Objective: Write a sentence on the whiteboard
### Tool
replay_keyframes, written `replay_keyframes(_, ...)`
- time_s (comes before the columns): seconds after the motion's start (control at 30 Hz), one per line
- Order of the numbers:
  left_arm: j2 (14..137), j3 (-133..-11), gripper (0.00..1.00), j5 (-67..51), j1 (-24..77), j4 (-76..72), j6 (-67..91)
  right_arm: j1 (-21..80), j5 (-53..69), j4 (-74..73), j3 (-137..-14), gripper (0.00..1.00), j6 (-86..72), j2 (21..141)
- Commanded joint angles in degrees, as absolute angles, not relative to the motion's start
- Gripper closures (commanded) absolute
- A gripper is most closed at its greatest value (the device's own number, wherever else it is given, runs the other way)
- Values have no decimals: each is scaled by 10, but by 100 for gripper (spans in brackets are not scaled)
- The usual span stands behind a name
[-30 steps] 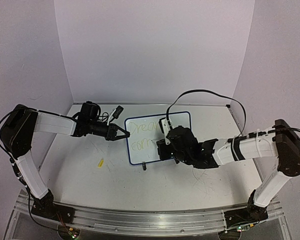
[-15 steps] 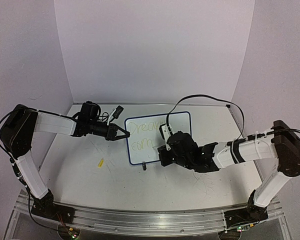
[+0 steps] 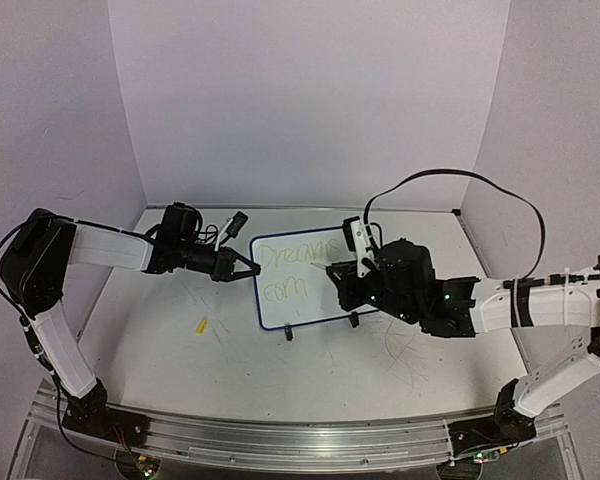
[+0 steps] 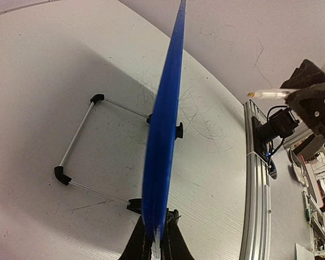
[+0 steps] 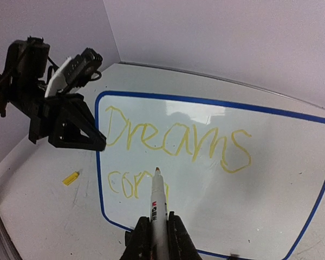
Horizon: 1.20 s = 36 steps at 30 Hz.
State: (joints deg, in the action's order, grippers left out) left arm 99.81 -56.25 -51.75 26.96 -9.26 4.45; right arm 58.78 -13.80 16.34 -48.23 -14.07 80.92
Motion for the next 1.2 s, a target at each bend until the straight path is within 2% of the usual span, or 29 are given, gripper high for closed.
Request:
replay_keyframes(0.0,1007,-576,100,-482,277,-83,19,586,-131,164,-491,100,-118,832)
replay_keyframes(1.17,1006,-578,100,-486,278,-81,21,586,-144,161,-524,100,-135,903)
